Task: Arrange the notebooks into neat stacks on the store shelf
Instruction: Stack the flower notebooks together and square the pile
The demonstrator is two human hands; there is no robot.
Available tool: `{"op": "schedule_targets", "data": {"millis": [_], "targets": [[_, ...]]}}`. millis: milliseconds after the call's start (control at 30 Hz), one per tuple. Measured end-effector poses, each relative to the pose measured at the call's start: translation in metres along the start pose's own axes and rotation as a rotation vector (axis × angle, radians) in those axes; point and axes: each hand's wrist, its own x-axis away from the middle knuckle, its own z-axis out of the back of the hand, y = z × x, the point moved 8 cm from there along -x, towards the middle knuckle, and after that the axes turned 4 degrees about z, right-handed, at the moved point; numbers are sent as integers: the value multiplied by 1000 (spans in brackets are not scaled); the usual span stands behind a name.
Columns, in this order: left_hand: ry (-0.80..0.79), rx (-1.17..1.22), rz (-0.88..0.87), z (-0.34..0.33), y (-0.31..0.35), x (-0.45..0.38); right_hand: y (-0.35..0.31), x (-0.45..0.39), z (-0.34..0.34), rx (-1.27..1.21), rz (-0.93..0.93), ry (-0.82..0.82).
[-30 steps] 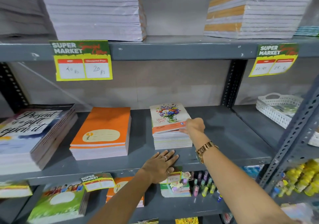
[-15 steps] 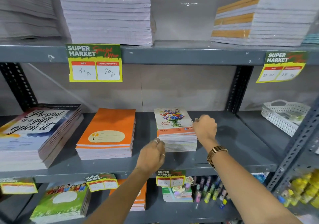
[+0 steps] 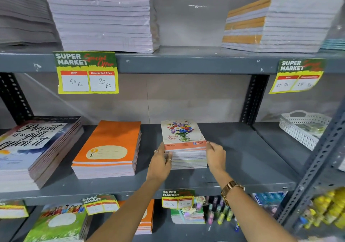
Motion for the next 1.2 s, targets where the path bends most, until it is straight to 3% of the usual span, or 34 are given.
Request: {"op": "schedule_targets", "data": {"millis": [300,800,1200], "targets": [[4,89,105,5,-11,-10,3,13,0,-88,17,119],[101,111,81,11,-9,-12,5,22,-1,-62,76,126],[84,68,92,6,-15,-11,2,23,-3,28,177,79]]}}
